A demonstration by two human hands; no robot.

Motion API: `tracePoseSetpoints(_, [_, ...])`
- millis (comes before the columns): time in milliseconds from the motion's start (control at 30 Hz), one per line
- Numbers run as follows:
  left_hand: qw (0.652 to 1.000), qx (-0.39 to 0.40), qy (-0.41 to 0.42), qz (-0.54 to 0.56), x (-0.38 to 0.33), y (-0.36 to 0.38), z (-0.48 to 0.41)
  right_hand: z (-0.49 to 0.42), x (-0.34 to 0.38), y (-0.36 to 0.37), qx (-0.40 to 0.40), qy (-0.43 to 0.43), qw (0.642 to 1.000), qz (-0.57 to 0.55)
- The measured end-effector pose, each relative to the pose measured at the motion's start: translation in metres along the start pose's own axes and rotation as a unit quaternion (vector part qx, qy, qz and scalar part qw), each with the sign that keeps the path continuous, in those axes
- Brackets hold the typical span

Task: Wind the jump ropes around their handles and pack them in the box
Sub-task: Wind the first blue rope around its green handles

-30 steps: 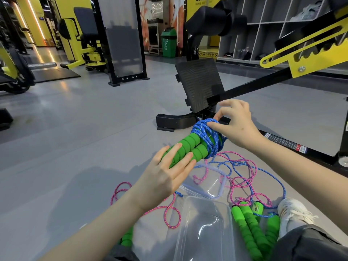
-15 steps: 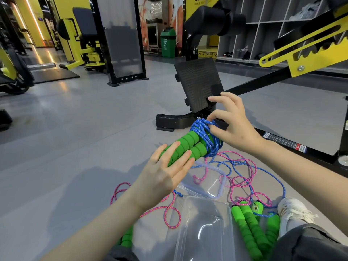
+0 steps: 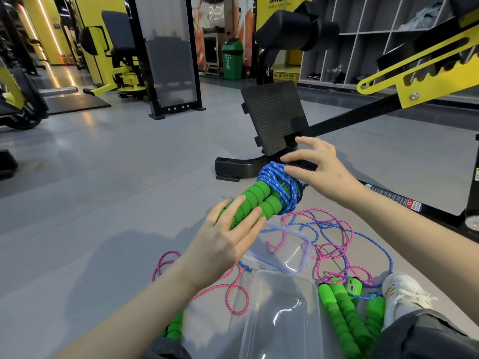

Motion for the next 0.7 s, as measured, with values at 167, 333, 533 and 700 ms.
tracePoseSetpoints(167, [1.000,0.008,0.015,-0.008,-0.001,0.000,0.003,-0.003,-0.001,0.002,0.034,-0.005,0.999,0.027])
tracePoseSetpoints(333, [1.000,0.016,0.019,0.002,-0.004,0.001,0.006,-0.002,-0.002,0.003,0.016,-0.020,0.999,0.041])
tracePoseSetpoints(533, [0.999,0.018,0.001,0.049,-0.013,0.006,0.010,0.007,-0.008,0.005,-0.208,-0.285,0.875,0.332])
tracePoseSetpoints(700, [0.996,0.016,0.011,0.082,-0.018,0.008,0.015,0.016,-0.011,0.017,-0.211,-0.392,0.791,0.420])
Point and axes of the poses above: each hand's wrist, its own z-axis away from the middle knuckle, its own y-axis out of the palm, x = y × z, the point moved 2 cm from there along -z, towards the middle knuckle, and after that the axes turned 2 degrees about y, right-handed, at the moved point
